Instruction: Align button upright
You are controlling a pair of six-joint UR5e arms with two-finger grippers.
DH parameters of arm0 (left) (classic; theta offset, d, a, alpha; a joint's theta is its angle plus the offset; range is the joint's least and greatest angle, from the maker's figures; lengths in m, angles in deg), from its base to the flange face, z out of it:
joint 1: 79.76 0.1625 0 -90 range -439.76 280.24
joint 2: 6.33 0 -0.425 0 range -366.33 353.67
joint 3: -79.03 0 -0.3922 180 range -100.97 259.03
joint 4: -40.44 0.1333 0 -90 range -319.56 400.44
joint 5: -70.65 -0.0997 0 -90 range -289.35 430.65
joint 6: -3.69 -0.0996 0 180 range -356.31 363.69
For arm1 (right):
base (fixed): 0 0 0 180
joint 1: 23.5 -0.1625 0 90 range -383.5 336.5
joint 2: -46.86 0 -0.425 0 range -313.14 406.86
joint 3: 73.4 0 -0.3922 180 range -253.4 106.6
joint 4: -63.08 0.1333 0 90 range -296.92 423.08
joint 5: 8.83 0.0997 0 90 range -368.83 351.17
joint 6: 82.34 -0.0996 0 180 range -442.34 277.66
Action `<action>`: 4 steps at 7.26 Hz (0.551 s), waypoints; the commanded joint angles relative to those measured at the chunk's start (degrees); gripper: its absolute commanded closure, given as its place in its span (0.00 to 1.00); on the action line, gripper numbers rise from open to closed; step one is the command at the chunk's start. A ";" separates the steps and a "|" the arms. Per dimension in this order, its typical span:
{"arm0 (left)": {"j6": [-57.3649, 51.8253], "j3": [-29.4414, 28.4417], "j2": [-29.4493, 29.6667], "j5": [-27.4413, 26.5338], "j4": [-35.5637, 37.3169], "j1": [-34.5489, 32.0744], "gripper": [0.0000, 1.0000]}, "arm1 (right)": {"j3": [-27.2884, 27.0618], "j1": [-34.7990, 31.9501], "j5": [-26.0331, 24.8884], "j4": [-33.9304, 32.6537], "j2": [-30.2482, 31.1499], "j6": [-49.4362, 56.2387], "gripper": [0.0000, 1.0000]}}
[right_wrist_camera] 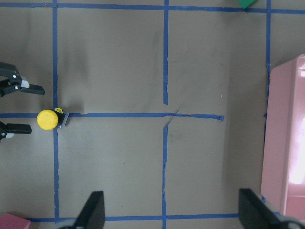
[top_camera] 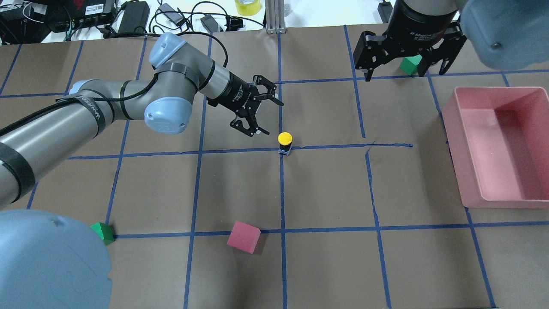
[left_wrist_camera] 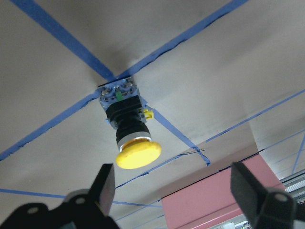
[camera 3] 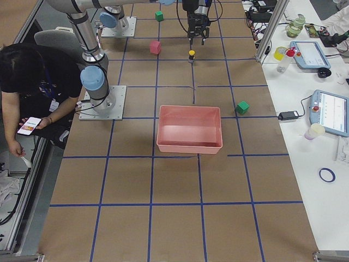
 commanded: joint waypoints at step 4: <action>-15.79 -9.23 -19.18 -9.92 -22.54 -3.42 0.09 | -0.59 0.34 1.93 -0.34 0.14 0.28 0.03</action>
